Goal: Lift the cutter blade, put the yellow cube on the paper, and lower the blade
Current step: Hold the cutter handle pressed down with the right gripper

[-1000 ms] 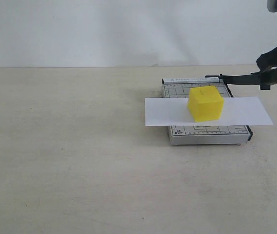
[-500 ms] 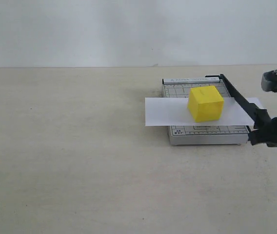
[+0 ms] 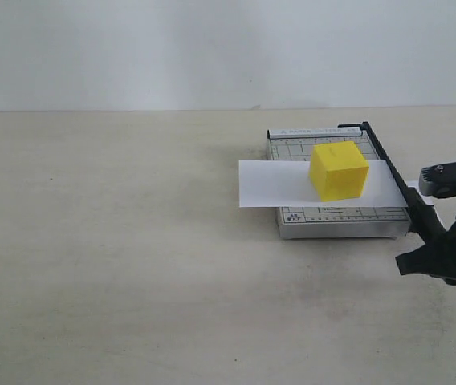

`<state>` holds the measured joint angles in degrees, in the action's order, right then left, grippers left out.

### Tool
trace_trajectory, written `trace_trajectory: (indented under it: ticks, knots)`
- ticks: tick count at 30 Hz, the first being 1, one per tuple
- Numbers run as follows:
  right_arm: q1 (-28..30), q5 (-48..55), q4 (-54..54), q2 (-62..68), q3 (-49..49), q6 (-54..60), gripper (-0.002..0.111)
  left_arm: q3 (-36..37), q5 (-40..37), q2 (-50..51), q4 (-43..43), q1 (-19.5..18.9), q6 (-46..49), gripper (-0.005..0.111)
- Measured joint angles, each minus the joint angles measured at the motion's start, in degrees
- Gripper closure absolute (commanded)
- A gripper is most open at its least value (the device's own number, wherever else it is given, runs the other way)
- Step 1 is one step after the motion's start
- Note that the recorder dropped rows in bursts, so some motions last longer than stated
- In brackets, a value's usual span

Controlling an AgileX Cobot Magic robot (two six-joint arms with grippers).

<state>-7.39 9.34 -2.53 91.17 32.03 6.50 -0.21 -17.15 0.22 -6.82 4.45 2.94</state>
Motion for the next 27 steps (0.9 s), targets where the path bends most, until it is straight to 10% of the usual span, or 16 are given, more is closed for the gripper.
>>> trace_trajectory:
  ticks: [21,27]
  knots:
    - [0.03,3.84,-0.51,-9.26,-0.37,-1.3,0.107,0.0,0.0,0.0,0.0,0.0,0.0,0.102]
    - [0.03,4.89,-0.31,-10.77,-0.37,-1.28,0.066,0.0,0.0,0.0,0.0,0.0,0.0,0.102]
